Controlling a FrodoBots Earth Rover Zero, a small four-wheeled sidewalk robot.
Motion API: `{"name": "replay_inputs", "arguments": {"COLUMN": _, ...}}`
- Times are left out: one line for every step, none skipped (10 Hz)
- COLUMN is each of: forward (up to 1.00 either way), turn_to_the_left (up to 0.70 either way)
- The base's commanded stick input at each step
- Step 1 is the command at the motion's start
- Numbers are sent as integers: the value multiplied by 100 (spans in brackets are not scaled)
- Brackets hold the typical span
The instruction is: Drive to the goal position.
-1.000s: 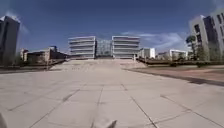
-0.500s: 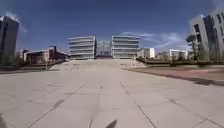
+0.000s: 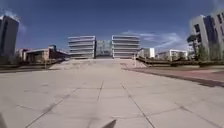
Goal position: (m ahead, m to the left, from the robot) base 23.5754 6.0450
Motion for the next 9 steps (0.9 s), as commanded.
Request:
{"name": "replay_inputs", "arguments": {"forward": 55, "turn_to_the_left": -1}}
{"name": "replay_inputs", "arguments": {"forward": 55, "turn_to_the_left": -1}}
{"name": "replay_inputs", "arguments": {"forward": 55, "turn_to_the_left": -1}}
{"name": "replay_inputs", "arguments": {"forward": 55, "turn_to_the_left": -1}}
{"name": "replay_inputs", "arguments": {"forward": 55, "turn_to_the_left": -1}}
{"name": "replay_inputs", "arguments": {"forward": 55, "turn_to_the_left": -1}}
{"name": "replay_inputs", "arguments": {"forward": 55, "turn_to_the_left": -1}}
{"name": "replay_inputs", "arguments": {"forward": 55, "turn_to_the_left": -1}}
{"name": "replay_inputs", "arguments": {"forward": 55, "turn_to_the_left": -1}}
